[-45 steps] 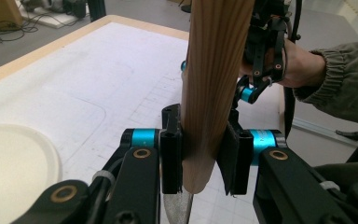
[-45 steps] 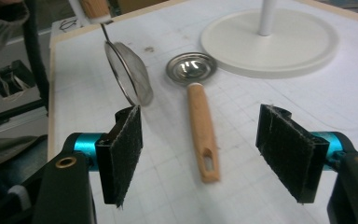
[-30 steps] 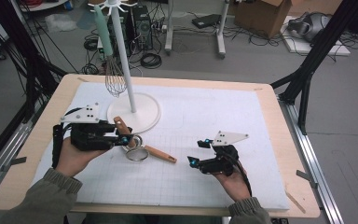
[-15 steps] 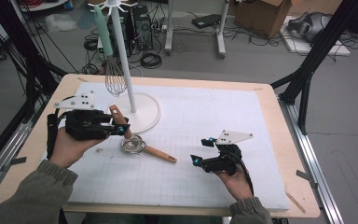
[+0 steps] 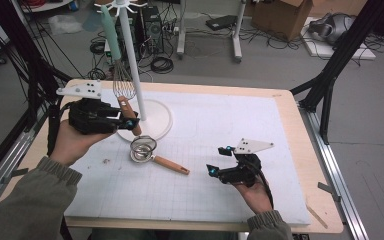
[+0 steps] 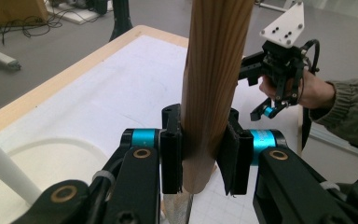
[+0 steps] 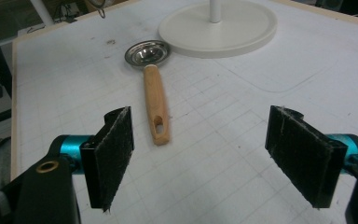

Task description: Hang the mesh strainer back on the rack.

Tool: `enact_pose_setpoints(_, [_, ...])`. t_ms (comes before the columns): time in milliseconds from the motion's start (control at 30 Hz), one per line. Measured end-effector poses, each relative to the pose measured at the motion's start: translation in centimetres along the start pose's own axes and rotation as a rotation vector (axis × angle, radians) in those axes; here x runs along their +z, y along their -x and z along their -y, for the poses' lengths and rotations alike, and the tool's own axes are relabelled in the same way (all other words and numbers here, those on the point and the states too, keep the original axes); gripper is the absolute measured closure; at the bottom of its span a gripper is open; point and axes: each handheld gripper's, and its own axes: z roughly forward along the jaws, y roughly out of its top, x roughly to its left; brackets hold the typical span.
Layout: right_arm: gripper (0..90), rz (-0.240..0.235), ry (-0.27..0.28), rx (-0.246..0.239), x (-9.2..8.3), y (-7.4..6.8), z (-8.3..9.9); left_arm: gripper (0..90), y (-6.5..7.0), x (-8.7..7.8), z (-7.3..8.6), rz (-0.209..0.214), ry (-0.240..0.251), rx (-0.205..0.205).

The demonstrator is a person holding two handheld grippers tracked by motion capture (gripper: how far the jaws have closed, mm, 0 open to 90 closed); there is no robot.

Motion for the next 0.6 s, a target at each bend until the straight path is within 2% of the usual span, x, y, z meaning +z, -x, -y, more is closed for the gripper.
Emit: enact_pose_setpoints(600, [22.0, 0.016, 0.029, 0.011, -0.5, 0.6, 0.0, 72.3, -2.5, -0.6, -4.2, -0.002, -0.017, -0.010])
